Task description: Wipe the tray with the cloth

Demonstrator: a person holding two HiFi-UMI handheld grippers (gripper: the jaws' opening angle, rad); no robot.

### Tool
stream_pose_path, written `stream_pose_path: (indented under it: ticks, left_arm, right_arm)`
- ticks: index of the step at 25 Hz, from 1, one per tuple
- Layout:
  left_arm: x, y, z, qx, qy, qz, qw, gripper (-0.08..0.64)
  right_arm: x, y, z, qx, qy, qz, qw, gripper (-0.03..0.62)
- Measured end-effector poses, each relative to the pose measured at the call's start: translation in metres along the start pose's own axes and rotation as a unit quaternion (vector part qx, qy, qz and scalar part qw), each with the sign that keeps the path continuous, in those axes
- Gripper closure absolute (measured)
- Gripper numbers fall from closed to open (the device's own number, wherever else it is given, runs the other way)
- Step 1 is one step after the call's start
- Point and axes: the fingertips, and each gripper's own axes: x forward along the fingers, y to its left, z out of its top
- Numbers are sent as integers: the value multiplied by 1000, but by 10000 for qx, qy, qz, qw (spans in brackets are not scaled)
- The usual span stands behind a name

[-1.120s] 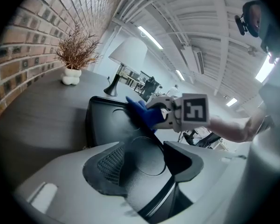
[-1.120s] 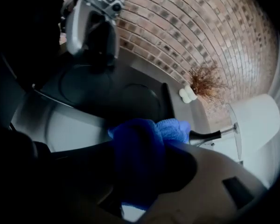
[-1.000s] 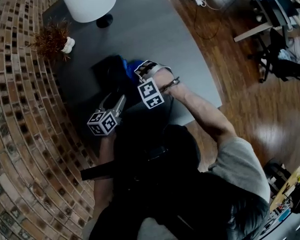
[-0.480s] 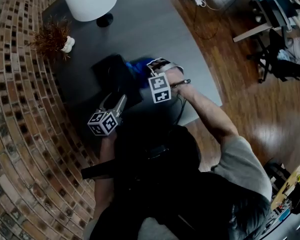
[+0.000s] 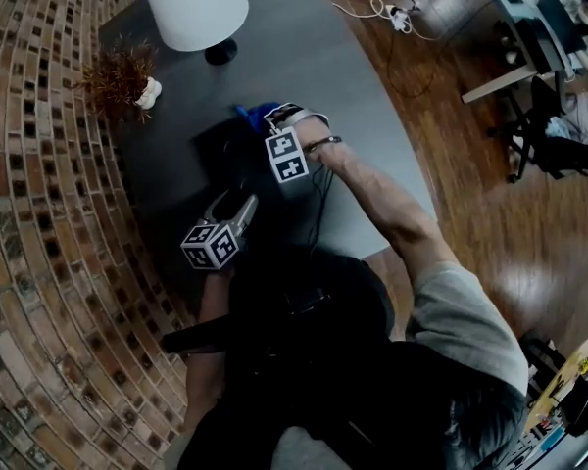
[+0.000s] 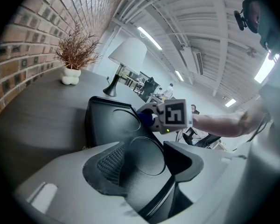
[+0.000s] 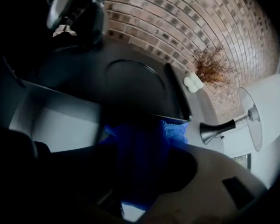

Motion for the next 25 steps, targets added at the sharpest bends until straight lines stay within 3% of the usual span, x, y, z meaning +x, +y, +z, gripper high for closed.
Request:
stream_pose_path:
  ticks: [7,14,17,19,20,22,25]
  left_arm:
    - [1,1,-1,63,2,34,10000,293]
    - [0,-2,-2,177,-76,39,9998,293]
    - [-4,-1,0,31,-255,30,9997,293]
    - [-15,-1,-4,-264,-289,-84,9992,293]
    - [-23,-2,-9,-416,-286,-145,9986,293]
    - [-45,-4,-22,-651,-319,-152,9973,293]
    - [-77,-2,-54,-1153,-327,0,9928,293]
  right_arm:
    - [-57,114,22,-49,-228,588,9980,426]
    - [-90,171,34,168,-242,845,9960,426]
    - [-107,193,40,-85,-482,1234,9911,426]
    - [-122,207,47,-217,-799,1606,9835,425]
    - [-126,205,45,-168,-879,1677,9818,425]
    - [-125,172,27,91,-781,1421,9867,425]
    - [-111,75,-8,535,-354,462,9969,423]
